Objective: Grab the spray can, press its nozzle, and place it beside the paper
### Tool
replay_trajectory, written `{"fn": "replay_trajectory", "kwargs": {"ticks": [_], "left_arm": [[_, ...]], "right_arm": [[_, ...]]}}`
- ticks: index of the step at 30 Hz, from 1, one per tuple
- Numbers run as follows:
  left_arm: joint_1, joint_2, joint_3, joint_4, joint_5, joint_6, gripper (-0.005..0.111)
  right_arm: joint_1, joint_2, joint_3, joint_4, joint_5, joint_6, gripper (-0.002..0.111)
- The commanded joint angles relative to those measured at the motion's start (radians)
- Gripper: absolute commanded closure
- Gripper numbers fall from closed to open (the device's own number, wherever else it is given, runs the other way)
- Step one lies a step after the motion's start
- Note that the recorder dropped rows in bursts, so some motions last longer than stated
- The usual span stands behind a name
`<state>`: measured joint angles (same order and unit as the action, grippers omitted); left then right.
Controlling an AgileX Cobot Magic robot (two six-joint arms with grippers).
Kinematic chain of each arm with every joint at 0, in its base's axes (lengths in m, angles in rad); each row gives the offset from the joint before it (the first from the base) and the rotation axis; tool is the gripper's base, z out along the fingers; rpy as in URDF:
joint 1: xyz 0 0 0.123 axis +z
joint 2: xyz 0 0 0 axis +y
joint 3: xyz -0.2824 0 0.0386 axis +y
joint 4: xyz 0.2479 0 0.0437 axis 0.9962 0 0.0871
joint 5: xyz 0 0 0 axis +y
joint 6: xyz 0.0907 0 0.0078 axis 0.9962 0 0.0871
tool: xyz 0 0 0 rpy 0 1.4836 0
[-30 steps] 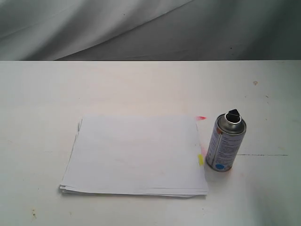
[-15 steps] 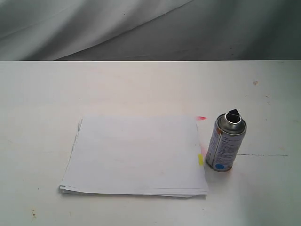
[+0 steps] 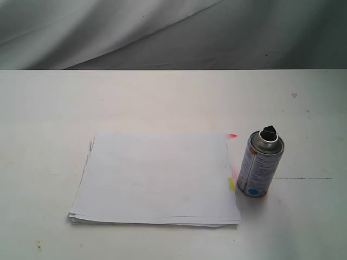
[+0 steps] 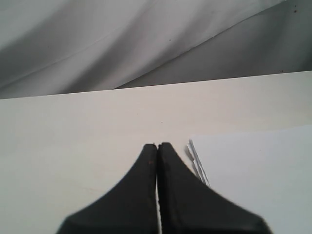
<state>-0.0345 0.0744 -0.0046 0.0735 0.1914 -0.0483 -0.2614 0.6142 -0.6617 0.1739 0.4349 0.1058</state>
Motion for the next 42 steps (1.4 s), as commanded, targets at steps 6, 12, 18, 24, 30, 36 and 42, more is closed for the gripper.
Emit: {"fn": "replay_trajectory", "kwargs": {"ticks": [6,12,18,24,30,36,42], "left_arm": [[-0.005,-0.004,0.005,-0.008,0.0,0.0,0.107],[-0.005,-0.004,0.005,-0.008,0.0,0.0,0.107],[-0.005,-0.004,0.005,-0.008,0.0,0.0,0.107],[-0.005,-0.004,0.005,-0.008,0.0,0.0,0.107],[-0.005,-0.004,0.005,-0.008,0.0,0.0,0.107],[-0.005,-0.004,0.005,-0.008,0.0,0.0,0.107],[-0.005,-0.004,0.005,-0.008,0.0,0.0,0.107]], "right_arm": [[0.161,0.233,-0.101,-0.019,-0.059,-0.065,0.108],[0.305,0.305,-0.021,-0.04,-0.274,-0.066,0.108],[0.408,0.31,0.172,-0.033,-0.507,-0.035,0.108],[0.469,0.31,0.346,-0.033,-0.653,-0.022,0.108],[0.471,0.31,0.423,-0.033,-0.674,-0.06,0.108],[0.471,0.31,0.498,-0.033,-0.678,-0.06,0.108],[0.471,0.31,0.564,-0.033,-0.718,-0.054,0.108]]}}
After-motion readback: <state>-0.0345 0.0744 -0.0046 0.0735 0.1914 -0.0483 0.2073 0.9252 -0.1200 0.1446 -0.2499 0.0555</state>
